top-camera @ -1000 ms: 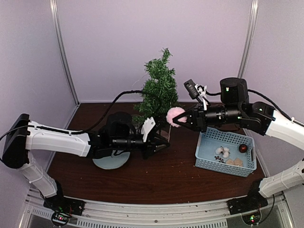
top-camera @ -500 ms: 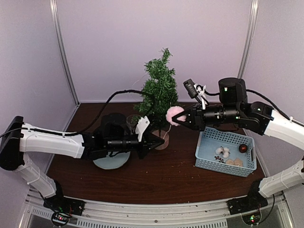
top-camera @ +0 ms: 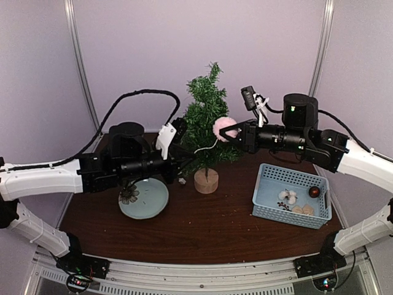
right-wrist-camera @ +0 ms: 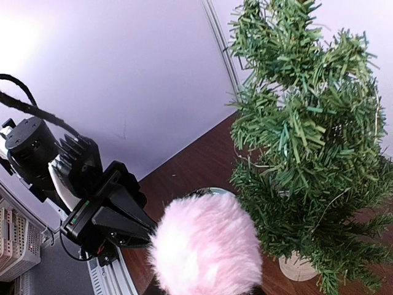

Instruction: Decorate the small christmas tree

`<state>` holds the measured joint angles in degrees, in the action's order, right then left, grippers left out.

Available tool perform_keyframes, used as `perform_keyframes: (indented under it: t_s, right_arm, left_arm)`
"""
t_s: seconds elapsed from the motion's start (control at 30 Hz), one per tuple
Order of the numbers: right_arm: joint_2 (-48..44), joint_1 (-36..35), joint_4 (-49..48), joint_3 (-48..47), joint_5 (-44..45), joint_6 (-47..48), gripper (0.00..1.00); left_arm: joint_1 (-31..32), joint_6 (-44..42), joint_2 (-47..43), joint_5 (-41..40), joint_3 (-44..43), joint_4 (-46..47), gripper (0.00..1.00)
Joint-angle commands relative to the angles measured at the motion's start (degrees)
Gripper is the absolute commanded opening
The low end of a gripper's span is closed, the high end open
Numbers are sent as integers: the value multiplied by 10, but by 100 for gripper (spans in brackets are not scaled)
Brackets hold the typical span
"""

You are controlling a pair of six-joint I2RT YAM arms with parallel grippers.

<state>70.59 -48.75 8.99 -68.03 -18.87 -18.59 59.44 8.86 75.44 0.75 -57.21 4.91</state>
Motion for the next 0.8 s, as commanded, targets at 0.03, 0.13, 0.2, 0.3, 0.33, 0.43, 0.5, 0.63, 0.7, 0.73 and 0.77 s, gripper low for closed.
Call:
perform_keyframes:
  t_s: [0.03,0.13,0.2,0.3,0.33,0.43,0.5,0.63,0.7,0.73,0.77]
  right_arm:
    - [-16,1,-78,12,74,-17,0]
    - [-16,-2,-96,22,124,-18,0]
    - [-12,-2,-112,31,153,-20,0]
    - [0,-4,-115,33,173,-27,0]
    - [3,-6,-118,34,176,-28,0]
    - [11,-12,-119,37,193,-27,0]
    - [15,-18,-121,40,213,-22,0]
    - [20,-29,-118,45,240,-7,0]
    - [24,-37,-115,46,254,5,0]
    - [26,-41,-114,48,260,11,0]
    - [27,-44,-112,48,264,15,0]
  left_arm:
    - [-20,0,7,-58,-70,-37,0]
    - [-29,5,19,-88,-97,-46,0]
    - [-37,9,29,-102,-112,-67,0]
    - [-47,13,49,-104,-136,-94,0]
    - [-49,13,57,-104,-142,-105,0]
    - [-53,15,79,-108,-160,-130,0]
    - [-53,18,87,-113,-165,-136,0]
    - [-56,21,102,-126,-179,-158,0]
    - [-56,22,109,-132,-184,-173,0]
    - [-56,21,110,-132,-184,-177,0]
    - [-56,21,112,-132,-185,-181,0]
